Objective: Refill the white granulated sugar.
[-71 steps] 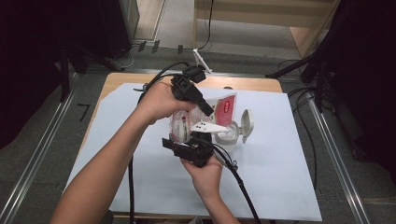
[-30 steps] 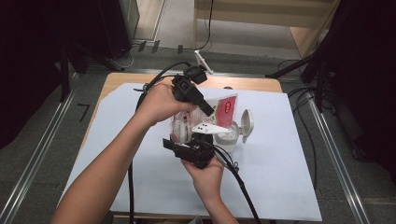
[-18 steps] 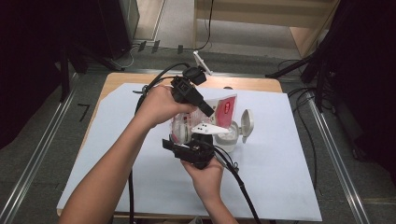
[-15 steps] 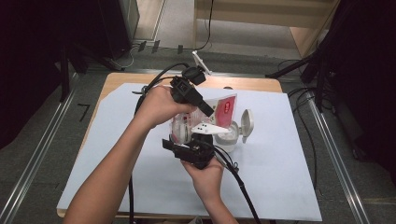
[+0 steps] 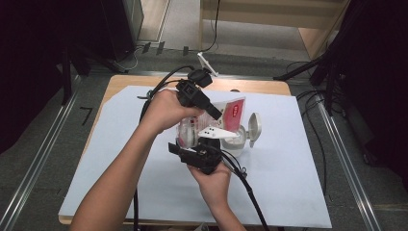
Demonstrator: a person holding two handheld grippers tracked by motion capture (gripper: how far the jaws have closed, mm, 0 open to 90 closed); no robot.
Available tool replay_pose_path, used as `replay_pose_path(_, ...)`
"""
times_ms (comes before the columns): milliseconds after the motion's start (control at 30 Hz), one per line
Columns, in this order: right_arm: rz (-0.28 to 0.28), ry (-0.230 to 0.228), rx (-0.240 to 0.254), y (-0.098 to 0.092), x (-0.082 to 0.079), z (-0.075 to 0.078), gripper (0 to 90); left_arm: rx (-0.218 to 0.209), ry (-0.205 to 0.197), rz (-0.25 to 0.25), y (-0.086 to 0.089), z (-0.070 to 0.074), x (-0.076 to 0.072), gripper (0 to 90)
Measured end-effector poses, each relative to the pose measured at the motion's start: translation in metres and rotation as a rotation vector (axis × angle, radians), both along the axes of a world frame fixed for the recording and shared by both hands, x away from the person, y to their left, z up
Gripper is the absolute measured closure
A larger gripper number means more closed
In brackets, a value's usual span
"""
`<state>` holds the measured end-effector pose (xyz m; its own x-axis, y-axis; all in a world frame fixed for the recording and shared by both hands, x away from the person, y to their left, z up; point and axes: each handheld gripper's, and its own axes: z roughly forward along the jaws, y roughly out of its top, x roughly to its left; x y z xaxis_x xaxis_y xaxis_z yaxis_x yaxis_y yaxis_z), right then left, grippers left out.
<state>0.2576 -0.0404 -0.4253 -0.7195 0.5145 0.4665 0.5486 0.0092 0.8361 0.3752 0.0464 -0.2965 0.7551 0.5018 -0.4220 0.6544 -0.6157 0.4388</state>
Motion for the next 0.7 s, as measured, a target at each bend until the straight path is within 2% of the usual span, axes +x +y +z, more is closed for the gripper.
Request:
replay_pose_path(233,-0.006,-0.012,-0.002,0.0011,-0.0014,0.0001,62.3,0.005,-0.013,-0.004,0.0001,0.0017,-0.0023,81.3)
replay_pose_path(700,-0.019,-0.002,0.016,0.0003,-0.0018,0.0005,62.4,0.003,-0.029,-0.009,-0.0012,0.0028,-0.0042,80.7)
